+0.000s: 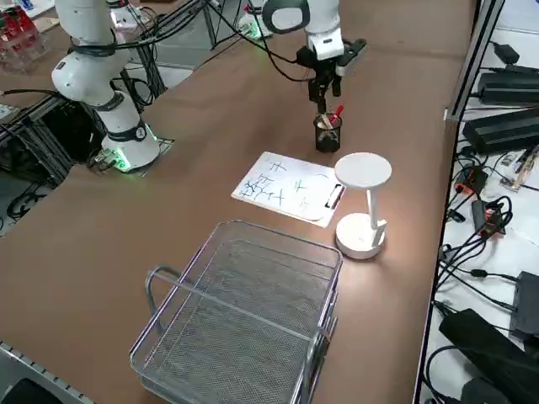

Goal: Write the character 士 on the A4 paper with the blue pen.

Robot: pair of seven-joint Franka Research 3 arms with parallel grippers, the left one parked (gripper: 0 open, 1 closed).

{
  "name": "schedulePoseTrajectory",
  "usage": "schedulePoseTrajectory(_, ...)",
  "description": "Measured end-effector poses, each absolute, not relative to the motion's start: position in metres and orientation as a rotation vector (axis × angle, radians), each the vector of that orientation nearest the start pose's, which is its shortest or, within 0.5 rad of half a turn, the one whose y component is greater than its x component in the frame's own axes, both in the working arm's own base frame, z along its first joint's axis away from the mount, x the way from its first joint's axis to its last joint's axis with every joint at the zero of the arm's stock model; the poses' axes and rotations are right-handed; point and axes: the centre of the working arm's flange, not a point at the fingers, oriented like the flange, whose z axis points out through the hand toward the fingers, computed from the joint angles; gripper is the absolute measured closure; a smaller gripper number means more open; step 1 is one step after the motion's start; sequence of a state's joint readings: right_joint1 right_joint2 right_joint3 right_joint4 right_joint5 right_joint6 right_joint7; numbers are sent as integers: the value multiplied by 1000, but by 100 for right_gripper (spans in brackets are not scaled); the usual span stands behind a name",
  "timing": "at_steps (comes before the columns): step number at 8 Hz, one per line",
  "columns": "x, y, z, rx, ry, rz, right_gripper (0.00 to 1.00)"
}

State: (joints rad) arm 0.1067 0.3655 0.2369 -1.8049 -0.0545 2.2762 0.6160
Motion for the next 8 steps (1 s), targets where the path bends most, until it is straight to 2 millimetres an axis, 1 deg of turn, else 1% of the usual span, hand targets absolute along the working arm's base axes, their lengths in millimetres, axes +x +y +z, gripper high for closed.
schedulePoseTrajectory(1,621,199,381,-3031,414,-140,0)
schedulePoseTrajectory(3,626,174,423,-3038,470,-174,0)
schedulePoseTrajectory(5,628,136,461,-3036,558,-233,0)
schedulePoseTrajectory(6,628,111,481,-3032,608,-266,0)
schedulePoseTrajectory(7,625,88,499,-3027,652,-297,0)
schedulePoseTrajectory(8,620,69,518,-3021,688,-319,0)
